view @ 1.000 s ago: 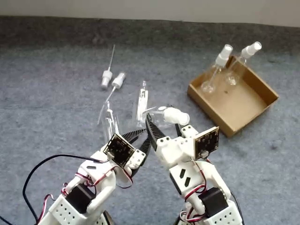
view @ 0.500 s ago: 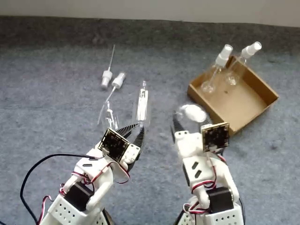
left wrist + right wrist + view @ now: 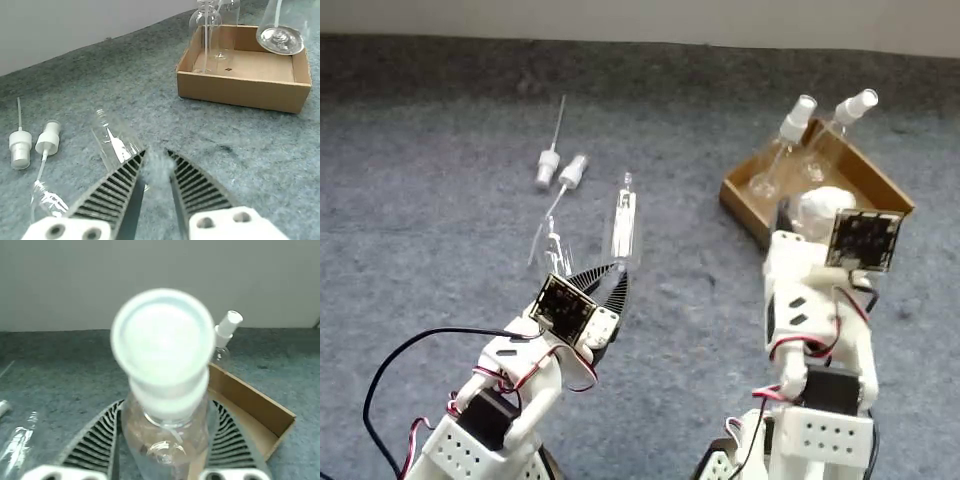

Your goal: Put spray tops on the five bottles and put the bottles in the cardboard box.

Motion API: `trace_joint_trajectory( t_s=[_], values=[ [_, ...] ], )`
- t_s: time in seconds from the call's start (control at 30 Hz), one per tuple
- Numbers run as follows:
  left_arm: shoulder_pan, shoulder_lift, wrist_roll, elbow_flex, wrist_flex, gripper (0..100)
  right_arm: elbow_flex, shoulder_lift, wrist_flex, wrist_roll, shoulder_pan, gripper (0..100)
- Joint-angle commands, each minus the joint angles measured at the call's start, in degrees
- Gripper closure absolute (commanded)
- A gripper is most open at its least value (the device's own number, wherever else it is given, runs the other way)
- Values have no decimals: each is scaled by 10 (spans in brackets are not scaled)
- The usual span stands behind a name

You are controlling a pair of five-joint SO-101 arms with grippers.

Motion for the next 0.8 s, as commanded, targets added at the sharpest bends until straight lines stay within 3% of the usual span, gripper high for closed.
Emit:
trace_joint_trajectory(
  t_s=[0.0,0.4,0.77],
  values=[
    [-7,-7,-6,12,1,992,-65,85,-45,8,59,915],
    [-7,-7,-6,12,1,993,-127,422,-261,9,134,915],
    [-7,-7,-6,12,2,993,-313,668,-285,6,148,915]
  ],
)
